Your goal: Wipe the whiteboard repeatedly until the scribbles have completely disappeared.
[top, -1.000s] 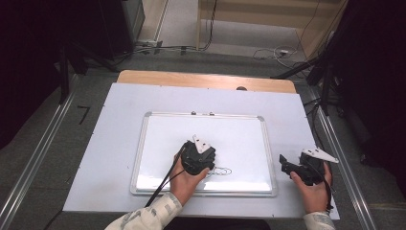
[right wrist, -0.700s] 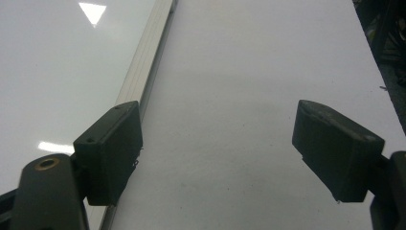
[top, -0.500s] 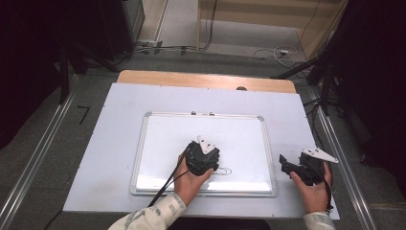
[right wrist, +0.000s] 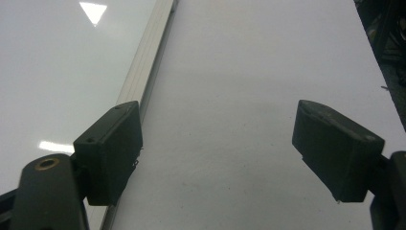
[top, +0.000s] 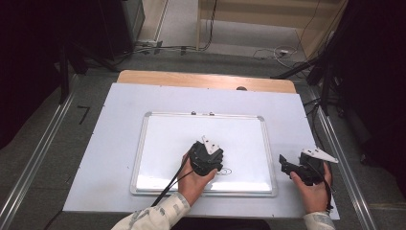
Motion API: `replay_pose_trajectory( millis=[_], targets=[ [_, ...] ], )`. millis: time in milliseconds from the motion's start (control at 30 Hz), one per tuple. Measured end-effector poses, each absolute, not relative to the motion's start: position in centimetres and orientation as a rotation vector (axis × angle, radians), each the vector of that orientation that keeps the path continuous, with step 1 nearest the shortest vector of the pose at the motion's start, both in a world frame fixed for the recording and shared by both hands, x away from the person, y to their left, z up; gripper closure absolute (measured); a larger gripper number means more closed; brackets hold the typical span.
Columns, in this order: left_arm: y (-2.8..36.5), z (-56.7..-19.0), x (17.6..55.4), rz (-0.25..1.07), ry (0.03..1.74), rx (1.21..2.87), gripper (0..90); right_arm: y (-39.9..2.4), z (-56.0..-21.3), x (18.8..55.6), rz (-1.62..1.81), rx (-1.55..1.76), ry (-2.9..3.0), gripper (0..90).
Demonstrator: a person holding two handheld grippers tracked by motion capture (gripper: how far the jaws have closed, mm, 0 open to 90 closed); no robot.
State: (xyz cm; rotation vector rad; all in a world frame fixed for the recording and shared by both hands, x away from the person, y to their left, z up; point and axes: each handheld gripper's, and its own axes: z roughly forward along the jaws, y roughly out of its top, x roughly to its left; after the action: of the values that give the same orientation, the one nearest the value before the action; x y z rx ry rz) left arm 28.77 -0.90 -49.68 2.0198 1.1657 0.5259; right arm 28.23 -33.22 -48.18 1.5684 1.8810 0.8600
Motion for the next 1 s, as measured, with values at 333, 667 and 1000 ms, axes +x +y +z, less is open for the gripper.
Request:
replay_pose_trajectory(
  millis=[333, 667, 1000],
  targets=[
    [-1.5, -49.7, 28.8, 0.52, 1.161, 2.012, 41.1, -33.2, -48.2, 28.2, 0.861, 1.568, 1.882, 16.1],
    [-2.1, -49.7, 28.8, 0.518, 1.147, 2.025, 41.1, -33.3, -48.2, 28.2, 0.864, 1.567, 1.882, 16.1],
    [-2.9, -49.7, 28.9, 0.512, 1.133, 2.033, 41.1, -33.3, -48.1, 28.2, 0.866, 1.569, 1.88, 16.1]
  ],
)
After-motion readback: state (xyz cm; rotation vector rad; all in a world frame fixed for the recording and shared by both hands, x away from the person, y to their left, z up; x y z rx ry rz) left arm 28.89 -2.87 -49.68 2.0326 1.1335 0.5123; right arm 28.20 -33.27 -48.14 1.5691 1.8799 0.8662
